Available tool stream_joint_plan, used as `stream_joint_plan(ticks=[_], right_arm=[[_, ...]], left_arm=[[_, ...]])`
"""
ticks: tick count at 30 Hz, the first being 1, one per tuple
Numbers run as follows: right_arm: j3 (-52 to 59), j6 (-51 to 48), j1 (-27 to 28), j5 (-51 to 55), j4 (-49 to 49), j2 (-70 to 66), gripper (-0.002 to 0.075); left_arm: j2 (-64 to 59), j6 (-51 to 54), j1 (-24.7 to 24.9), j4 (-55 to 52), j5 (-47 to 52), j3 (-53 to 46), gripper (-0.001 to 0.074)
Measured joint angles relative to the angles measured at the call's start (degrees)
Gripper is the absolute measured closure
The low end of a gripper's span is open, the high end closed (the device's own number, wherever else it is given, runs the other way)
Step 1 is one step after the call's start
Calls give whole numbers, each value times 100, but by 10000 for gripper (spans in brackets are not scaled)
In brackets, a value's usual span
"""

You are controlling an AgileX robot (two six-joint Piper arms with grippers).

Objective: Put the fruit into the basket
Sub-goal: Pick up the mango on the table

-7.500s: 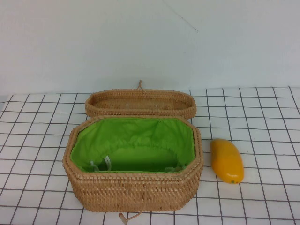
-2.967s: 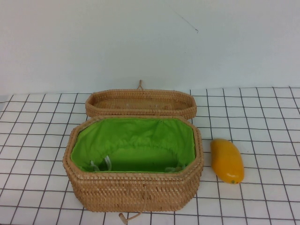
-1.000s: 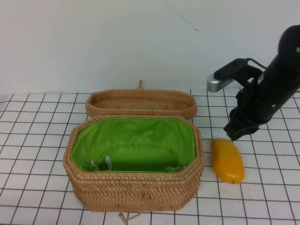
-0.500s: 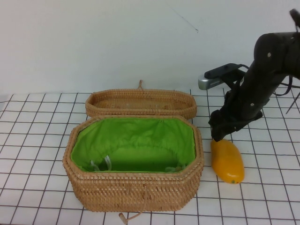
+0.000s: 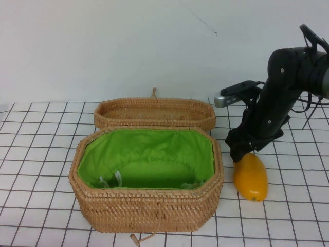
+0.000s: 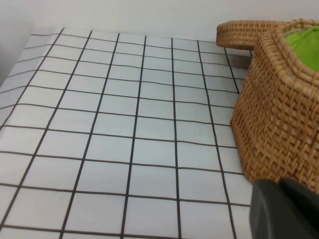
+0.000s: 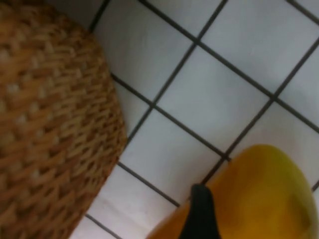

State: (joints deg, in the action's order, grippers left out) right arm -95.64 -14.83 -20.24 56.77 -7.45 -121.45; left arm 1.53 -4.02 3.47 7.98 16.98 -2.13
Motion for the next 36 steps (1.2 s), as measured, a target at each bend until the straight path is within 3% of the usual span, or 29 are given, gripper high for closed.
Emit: stream_joint_plan(ticks=[36], right_arm=[[0, -330, 0, 1220, 27, -146, 212]], left_arm=[[0, 0, 0, 0, 0, 0, 734]])
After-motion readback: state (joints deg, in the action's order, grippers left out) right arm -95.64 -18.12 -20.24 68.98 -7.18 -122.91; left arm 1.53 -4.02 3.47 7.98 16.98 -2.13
